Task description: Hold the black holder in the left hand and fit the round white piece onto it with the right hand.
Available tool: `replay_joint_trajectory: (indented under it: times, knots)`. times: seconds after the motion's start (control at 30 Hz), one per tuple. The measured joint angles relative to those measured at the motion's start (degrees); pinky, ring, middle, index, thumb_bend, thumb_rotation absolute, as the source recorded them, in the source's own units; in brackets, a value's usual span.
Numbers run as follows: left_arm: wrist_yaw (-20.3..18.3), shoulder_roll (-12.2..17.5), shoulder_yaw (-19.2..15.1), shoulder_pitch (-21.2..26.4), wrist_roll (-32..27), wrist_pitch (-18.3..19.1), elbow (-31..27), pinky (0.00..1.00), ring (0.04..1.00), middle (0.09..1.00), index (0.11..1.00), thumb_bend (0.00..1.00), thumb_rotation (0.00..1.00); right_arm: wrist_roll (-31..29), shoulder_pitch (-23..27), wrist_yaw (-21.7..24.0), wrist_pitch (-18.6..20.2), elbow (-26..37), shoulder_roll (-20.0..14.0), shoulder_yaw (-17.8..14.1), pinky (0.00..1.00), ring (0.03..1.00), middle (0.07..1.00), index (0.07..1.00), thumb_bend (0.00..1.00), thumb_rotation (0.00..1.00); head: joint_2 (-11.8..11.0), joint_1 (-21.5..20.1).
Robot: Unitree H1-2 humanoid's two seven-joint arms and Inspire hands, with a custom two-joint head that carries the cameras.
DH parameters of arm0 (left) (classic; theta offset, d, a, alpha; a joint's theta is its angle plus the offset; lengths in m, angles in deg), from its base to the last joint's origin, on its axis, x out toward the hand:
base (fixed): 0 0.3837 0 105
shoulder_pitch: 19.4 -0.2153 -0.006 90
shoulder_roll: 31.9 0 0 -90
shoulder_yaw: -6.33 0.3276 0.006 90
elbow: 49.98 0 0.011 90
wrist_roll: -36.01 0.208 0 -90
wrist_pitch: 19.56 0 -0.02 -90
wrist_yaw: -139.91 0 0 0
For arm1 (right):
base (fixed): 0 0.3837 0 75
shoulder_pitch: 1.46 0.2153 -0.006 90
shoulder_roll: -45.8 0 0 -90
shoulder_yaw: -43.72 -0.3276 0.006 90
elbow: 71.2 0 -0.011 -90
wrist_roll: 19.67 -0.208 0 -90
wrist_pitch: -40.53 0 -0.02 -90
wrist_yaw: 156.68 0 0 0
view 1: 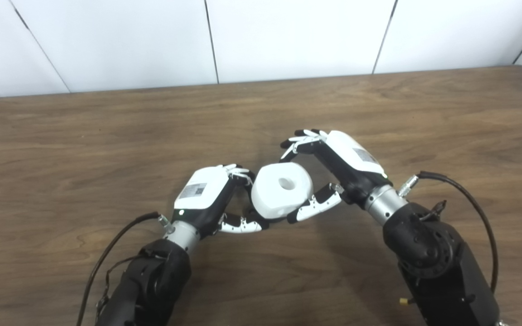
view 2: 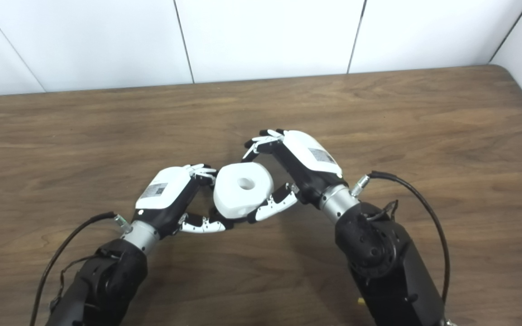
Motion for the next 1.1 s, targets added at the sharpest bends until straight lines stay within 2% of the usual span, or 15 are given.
replay_joint_trajectory:
  times: [0.63, 1.1]
  knots:
    - [-0.1, 0.0, 0.0, 0.0, 0.1, 0.1, 0.0, 0.92, 0.892, 0.795, 0.488, 0.52, 0.06, 1.1, 0.9, 0.6, 0.0, -0.5, 0.1, 2.7, 1.00, 0.934, 0.820, 0.482, 0.53, 0.14, 0.4, -0.4]
    - [-0.1, -0.1, 0.0, 0.0, 0.1, 0.1, 0.0, 0.91, 0.890, 0.793, 0.487, 0.52, 0.05, 3.3, 3.0, 4.2, 0.1, -0.5, -1.3, 3.5, 1.00, 0.921, 0.828, 0.492, 0.52, 0.16, 0.4, -0.6]
